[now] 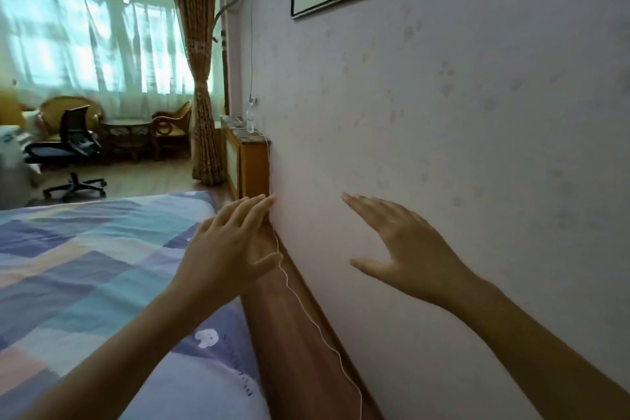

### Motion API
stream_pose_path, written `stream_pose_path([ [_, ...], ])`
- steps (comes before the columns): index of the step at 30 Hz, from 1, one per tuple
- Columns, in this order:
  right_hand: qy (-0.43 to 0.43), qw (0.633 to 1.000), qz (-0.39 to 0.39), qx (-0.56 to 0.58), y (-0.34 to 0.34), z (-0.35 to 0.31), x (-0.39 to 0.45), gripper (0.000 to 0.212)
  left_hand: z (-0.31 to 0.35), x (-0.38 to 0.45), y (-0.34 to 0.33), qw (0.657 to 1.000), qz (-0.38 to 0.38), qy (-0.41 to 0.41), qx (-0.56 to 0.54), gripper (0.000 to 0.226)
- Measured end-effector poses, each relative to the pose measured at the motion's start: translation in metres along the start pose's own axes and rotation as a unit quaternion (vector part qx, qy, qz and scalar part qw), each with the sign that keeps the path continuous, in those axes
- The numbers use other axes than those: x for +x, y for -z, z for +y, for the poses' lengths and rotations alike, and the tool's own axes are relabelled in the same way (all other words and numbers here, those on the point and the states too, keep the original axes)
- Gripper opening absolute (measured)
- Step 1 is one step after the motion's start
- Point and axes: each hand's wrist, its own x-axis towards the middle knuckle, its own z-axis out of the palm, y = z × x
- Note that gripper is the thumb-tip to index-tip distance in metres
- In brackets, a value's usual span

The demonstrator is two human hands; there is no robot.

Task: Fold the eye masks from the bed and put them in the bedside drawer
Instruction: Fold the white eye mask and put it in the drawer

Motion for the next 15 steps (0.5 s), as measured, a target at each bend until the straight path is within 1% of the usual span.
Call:
stream_pose_path([
  [3,0.045,0.998,0.000,0.050,-0.023,0.040,0.066,0.083,-0.015,0.040,-0.011,0.999,0.016,0.048,0.018,0.088],
  [7,0.121,0.988,-0.005,0.099,-0.067,0.079,0.160,0.082,-0.057,0.082,-0.039,0.990,0.039,0.117,0.065,0.086],
  [10,0.165,0.980,-0.003,0.114,-0.100,0.108,0.223,0.080,-0.089,0.124,-0.072,0.982,0.029,0.171,0.077,0.085],
  [12,0.181,0.977,-0.004,0.117,-0.116,0.130,0.262,0.079,-0.102,0.162,-0.095,0.980,0.026,0.184,0.072,0.084],
  [15,0.195,0.975,-0.001,0.110,-0.130,0.170,0.317,0.076,-0.111,0.229,-0.128,0.983,0.022,0.168,0.065,0.080],
])
